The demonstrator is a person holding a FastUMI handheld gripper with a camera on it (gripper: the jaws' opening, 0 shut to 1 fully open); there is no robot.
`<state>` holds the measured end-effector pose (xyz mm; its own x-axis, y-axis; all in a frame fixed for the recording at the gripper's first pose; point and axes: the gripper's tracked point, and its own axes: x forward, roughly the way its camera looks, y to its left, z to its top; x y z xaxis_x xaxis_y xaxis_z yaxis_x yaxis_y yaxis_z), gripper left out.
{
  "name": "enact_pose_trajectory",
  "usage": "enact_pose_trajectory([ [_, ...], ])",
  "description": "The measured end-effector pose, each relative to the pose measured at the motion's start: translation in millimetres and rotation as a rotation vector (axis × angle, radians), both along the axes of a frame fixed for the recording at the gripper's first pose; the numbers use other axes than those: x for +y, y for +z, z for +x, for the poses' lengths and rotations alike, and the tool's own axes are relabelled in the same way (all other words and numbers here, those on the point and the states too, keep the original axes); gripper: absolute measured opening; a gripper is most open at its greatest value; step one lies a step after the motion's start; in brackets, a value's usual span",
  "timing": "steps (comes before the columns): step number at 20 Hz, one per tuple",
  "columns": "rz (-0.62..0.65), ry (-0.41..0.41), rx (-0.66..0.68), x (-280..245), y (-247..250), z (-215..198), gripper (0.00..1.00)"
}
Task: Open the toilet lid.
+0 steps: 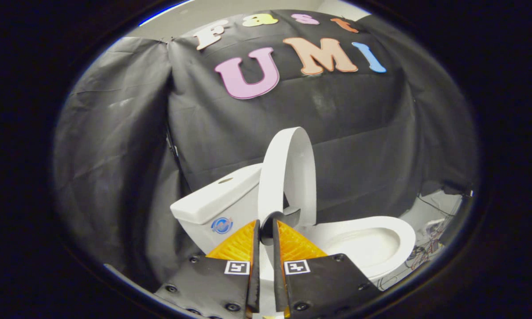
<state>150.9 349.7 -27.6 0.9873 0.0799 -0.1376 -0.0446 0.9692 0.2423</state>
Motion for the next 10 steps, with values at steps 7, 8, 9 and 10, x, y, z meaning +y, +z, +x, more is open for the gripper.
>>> enact_pose_trajectory([
  [7,0.015,0.095,0.002,40.5,-0.8,15.6,0.14],
  [8,0.012,0.107,0.002,46.1,-1.0,18.0,0.14],
  [9,0.014,0.120,0.000,52.7,-1.2,20.4,0.14],
  [10,0.013,0.137,0.001,59.4,-3.1,22.4,0.14],
])
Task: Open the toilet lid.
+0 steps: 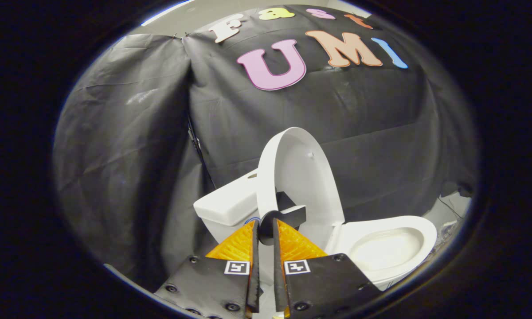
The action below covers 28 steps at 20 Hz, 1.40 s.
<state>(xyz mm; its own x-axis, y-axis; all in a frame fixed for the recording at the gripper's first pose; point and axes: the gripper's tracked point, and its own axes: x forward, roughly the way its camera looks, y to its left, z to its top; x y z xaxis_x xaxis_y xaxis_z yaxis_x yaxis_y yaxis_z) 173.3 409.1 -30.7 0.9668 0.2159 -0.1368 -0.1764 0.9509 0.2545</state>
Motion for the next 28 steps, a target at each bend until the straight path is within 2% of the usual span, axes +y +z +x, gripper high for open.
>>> enact_pose_trajectory([
  [2,-0.028,0.035,0.006,11.4,-1.8,2.3,0.14],
  [7,-0.046,0.061,0.001,14.1,-1.3,5.1,0.14],
  [10,-0.037,0.072,0.011,14.4,-5.3,4.9,0.23],
  [14,-0.083,0.076,0.016,15.7,-8.3,9.1,0.53],
  [18,-0.098,0.144,-0.073,23.0,14.0,-0.9,0.86],
  [23,-0.091,0.094,-0.158,-0.7,47.0,-4.0,0.88],
  [28,-0.096,-0.025,-0.228,-61.7,80.8,-9.0,0.89],
])
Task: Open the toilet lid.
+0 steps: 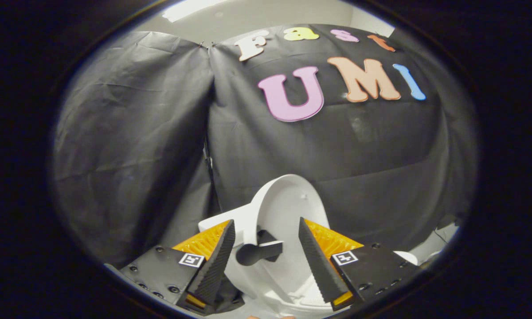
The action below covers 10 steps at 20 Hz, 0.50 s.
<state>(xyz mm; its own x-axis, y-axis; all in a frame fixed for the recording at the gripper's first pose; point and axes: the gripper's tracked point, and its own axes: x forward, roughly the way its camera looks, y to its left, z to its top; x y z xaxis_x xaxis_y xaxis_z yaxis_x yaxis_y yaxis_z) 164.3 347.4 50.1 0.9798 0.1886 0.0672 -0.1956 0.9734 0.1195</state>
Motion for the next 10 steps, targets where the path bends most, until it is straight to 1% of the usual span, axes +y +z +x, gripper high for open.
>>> enact_pose_trajectory([
  [4,-0.006,-0.088,-0.033,-53.5,14.3,-8.3,0.90],
  [7,-0.036,-0.120,-0.048,-87.8,18.2,-20.0,0.90],
  [10,-0.048,-0.172,-0.032,-132.9,13.9,-29.2,0.90],
])
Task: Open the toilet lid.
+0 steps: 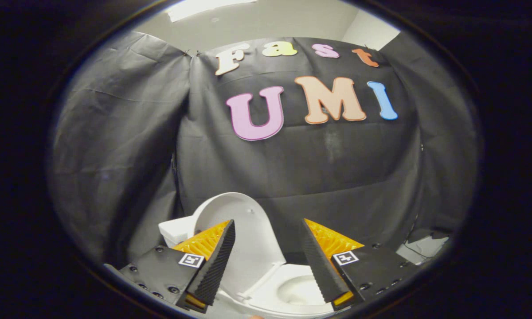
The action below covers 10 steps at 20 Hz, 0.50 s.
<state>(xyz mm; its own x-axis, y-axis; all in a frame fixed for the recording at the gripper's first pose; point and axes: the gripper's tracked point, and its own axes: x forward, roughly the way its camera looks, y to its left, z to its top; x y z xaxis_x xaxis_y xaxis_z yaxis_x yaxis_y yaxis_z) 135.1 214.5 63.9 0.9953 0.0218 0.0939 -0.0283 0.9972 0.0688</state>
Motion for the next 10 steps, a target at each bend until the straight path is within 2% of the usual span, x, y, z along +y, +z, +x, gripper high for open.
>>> enact_pose_trajectory([
  [4,-0.023,-0.029,0.008,-47.5,-1.4,-15.0,0.90],
  [8,-0.067,-0.058,0.037,-97.4,-10.2,-29.9,0.83],
  [10,-0.063,-0.034,0.035,-112.5,-11.2,-39.1,0.81],
])
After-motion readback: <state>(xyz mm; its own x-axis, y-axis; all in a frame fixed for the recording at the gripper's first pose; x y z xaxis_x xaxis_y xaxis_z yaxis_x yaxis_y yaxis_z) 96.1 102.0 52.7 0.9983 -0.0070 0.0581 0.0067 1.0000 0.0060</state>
